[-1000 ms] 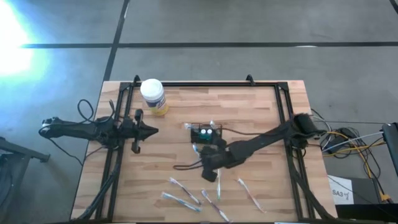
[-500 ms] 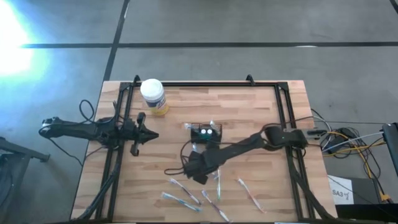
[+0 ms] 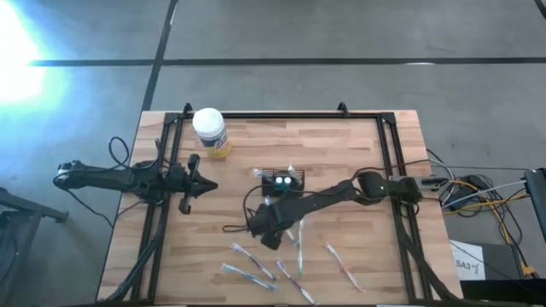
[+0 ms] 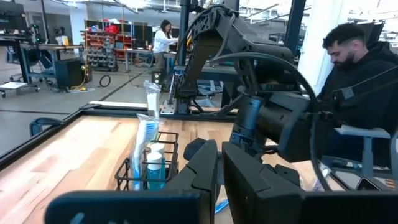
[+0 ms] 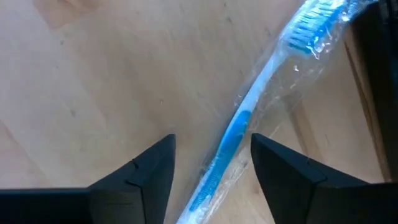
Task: Pick & Place toothbrushing station
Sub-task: Put the top blue toothbrush into the black mesh organizer
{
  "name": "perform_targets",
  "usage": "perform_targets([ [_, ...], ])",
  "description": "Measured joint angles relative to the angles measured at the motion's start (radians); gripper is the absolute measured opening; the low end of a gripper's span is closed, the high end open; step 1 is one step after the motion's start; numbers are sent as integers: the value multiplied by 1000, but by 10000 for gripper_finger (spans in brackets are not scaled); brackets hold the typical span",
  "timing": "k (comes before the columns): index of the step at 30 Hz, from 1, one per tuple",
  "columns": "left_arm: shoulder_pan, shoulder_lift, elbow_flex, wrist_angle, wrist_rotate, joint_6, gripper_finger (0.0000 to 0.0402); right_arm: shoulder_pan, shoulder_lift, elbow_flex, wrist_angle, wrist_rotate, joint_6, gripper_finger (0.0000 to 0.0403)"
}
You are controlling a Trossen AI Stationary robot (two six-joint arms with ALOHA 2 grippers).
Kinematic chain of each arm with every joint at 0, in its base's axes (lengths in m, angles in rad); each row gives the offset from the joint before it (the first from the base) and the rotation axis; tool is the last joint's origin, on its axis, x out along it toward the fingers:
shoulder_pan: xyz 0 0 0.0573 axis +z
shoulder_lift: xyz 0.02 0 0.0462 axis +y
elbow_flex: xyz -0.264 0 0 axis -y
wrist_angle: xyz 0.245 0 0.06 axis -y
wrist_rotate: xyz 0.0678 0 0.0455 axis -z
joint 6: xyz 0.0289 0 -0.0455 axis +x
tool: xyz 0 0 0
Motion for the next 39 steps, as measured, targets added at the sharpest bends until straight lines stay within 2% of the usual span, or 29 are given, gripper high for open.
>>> perform_targets([
  [5,0,0,0,-1,12,0,30,-2,-1,-8,10,-38,-43,167],
  [15,0,0,0,-7,14,-12,30,4,4,14,36,-54,-141,36],
  [17,0,0,0,-6,14,-14,30,6,6,27,32,-54,-161,19],
  [24,0,0,0,-6,15,-27,30,16,-1,96,35,13,-235,20],
  [30,0,0,0,-5,18,-53,30,63,-93,134,64,237,-340,19],
  [33,0,0,0,-7,41,-62,30,98,-174,106,157,312,-434,18],
  [36,0,0,0,-18,52,-85,30,150,-267,33,346,416,-590,18],
  [39,0,2,0,-19,67,-94,30,184,-376,-89,524,420,-708,18],
])
